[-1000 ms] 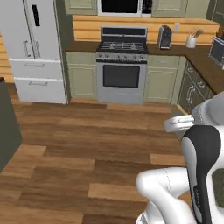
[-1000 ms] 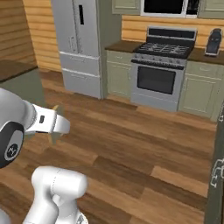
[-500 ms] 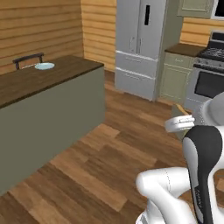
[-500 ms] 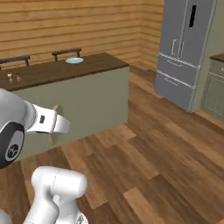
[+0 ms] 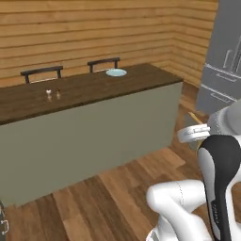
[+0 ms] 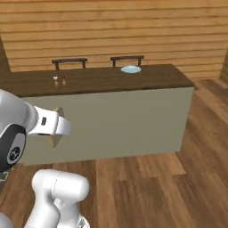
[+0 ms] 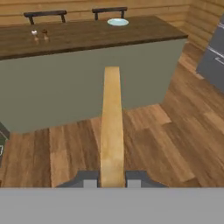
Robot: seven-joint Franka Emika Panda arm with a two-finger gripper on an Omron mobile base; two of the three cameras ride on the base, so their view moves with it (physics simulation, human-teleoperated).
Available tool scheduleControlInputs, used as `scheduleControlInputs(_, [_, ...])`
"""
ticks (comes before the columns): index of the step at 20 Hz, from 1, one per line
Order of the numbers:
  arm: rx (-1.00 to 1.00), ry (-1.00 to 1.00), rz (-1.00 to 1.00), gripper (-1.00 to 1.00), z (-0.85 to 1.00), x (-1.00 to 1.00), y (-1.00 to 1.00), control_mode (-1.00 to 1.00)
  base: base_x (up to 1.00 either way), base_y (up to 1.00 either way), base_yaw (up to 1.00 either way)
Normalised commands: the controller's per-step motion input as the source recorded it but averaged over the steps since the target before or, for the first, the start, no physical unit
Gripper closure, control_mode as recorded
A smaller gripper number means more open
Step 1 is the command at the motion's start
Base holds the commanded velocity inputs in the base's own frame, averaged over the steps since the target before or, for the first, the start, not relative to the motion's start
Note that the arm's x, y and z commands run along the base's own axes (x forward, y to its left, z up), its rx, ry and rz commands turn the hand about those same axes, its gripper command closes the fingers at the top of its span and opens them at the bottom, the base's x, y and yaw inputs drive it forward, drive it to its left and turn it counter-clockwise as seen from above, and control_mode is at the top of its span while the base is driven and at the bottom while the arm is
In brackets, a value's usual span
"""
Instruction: Start the toaster. Once the lever pops up, take the bread to the plate on the dining counter.
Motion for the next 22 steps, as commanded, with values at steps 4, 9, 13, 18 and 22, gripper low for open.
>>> scheduleControlInputs(4, [0.0, 0.0, 0.0, 1.0, 0.0, 0.0, 0.0, 1.0, 1.0, -0.58, 0.52])
scheduleControlInputs(9, [0.0, 0.0, 0.0, 1.0, 0.0, 0.0, 0.0, 1.0, 0.95, -0.72, 0.44])
scheduleControlInputs(13, [0.0, 0.0, 0.0, 1.0, 0.0, 0.0, 0.0, 1.0, 0.91, -0.76, 0.25])
scheduleControlInputs(18, [0.0, 0.0, 0.0, 1.0, 0.0, 0.0, 0.0, 1.0, 0.71, -0.83, 0.1])
scheduleControlInputs(22, [0.0, 0.0, 0.0, 1.0, 0.0, 0.0, 0.0, 1.0, 0.62, -0.62, -0.05])
